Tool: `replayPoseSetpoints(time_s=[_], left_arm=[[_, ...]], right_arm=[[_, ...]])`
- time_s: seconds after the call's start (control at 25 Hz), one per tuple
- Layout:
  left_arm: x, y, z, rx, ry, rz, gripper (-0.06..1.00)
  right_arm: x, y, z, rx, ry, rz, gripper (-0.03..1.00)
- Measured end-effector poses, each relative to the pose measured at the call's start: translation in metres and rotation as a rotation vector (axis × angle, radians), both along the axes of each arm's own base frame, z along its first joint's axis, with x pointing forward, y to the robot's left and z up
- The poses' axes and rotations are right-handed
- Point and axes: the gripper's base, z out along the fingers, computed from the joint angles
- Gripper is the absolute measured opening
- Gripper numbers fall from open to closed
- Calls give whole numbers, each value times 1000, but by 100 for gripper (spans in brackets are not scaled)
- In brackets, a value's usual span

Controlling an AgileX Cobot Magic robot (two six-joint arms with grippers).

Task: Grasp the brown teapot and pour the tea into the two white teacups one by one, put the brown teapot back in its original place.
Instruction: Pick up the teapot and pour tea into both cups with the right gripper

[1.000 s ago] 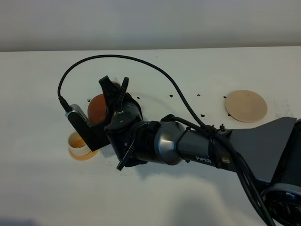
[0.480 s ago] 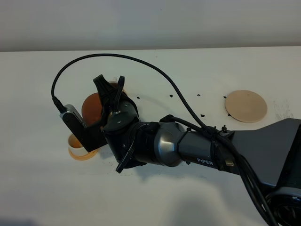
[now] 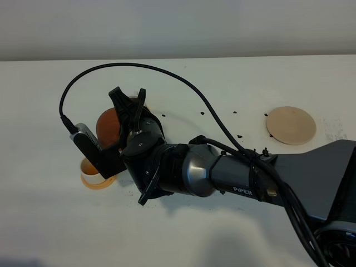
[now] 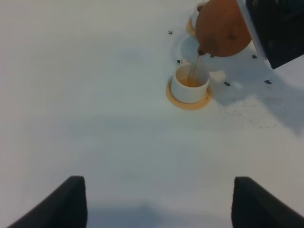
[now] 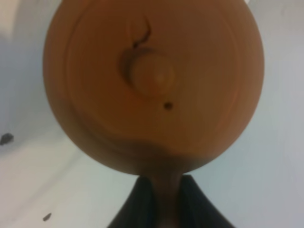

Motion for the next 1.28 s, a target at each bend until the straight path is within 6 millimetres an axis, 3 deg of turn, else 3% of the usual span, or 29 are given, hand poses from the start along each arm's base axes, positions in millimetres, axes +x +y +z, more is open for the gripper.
replayPoseSetpoints(time_s=[1.08, 1.28], left_arm=[[0, 0, 0, 0, 0, 0, 61], [0, 0, 0, 0, 0, 0, 61]], right_arm=[[-4, 5, 1, -8, -21, 45, 13], [-3, 6, -7, -30, -22, 49, 13]])
